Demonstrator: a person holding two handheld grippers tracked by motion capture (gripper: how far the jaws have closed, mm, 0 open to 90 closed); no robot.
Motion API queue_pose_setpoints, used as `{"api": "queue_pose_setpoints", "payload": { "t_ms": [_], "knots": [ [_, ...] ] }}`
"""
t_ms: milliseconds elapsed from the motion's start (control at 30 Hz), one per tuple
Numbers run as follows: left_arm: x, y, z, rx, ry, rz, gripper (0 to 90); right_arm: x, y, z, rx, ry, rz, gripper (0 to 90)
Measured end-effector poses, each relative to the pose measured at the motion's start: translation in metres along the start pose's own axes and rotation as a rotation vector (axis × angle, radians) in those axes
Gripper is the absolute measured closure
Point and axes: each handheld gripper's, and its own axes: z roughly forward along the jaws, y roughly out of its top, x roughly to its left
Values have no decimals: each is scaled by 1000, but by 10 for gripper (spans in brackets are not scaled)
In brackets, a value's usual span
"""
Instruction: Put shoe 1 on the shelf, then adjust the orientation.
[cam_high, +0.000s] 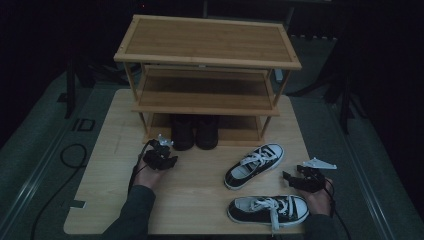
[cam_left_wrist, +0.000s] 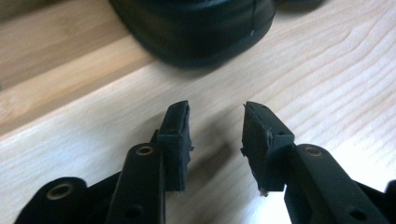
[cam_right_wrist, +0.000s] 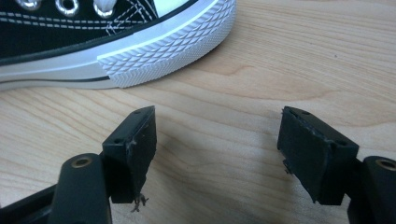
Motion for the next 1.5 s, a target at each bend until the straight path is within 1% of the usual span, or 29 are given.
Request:
{"api": "queue_pose_setpoints", "payload": {
  "t_ms": [167,267,300,367,400,567,800,833,867,933,1033,1133,1300,1400,1500],
  "knots": [
    [10,-12,-7,-11,10,-24,590,0,0,0,2,2,-9,281],
    [16,-18,-10,-14,17,-46,588,2,0,1,8,-13,-34,279],
    [17,-19,-11,-19,18,-56,588,3,1,1,10,-17,-36,278],
    [19,-22,-13,-25,22,-62,584,3,1,1,10,-16,-36,277],
    [20,-23,-14,-24,24,-59,584,3,1,1,10,-16,-37,276],
    [22,-29,-14,-20,29,-72,584,2,1,1,17,-3,-47,262],
    [21,-31,-12,-16,29,-72,581,2,3,2,28,-7,-43,261],
    [21,-31,-11,-23,28,-75,581,3,4,2,35,-8,-43,260],
    [20,-32,-11,-24,29,-71,581,3,7,1,64,-11,-41,261],
    [20,-32,-11,-27,30,-65,578,4,10,1,91,-16,-37,261],
    [20,-34,-11,-37,25,-63,572,5,10,0,100,-19,-33,262],
    [21,-36,-12,-48,18,-70,568,4,10,-2,107,-28,-25,289],
    [20,-38,-12,-62,22,-61,563,4,11,-5,107,-28,-19,336],
    [19,-40,-11,-76,28,-57,555,4,17,-6,106,-30,-31,361],
    [19,-41,-11,-84,26,-58,549,4,29,-8,99,-41,-48,413]
  ]
}}
